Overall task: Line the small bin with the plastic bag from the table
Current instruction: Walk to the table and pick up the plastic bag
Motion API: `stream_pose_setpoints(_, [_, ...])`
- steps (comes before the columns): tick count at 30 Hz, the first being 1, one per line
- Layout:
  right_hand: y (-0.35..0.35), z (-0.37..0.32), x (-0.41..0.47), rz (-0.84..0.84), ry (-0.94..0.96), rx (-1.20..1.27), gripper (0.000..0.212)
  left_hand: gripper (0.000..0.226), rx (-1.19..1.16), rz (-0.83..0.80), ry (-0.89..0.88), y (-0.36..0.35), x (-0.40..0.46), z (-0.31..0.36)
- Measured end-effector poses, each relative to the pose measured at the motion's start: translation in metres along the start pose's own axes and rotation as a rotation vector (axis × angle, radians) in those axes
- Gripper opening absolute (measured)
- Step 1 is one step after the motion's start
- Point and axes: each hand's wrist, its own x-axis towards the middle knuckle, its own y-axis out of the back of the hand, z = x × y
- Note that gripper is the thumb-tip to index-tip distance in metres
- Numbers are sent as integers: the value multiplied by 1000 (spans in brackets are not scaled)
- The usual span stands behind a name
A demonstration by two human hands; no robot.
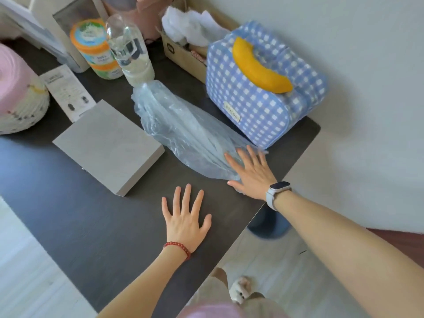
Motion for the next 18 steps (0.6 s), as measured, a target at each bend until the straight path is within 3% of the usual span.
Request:
stream_pose_setpoints(5, [-5, 2, -13, 108, 30, 144, 68, 53, -113, 73, 4, 13, 5, 4])
stream_pose_setpoints(8, [-7, 1, -30, 148, 12, 402, 52, 49, -179, 273, -138, 29, 13, 17])
stream_pose_setpoints(10, [-4, -1, -48, 160, -7, 651, 46, 48, -152, 320, -254, 38, 24, 31])
stream_pose_setpoints(14, [12, 1, -99, 248, -129, 1075, 39, 44, -108, 202, -338, 45, 45, 65])
stream_pose_setpoints(18, [21, 17, -157, 450, -173, 1256, 37, 62, -143, 73, -465, 43, 44, 106])
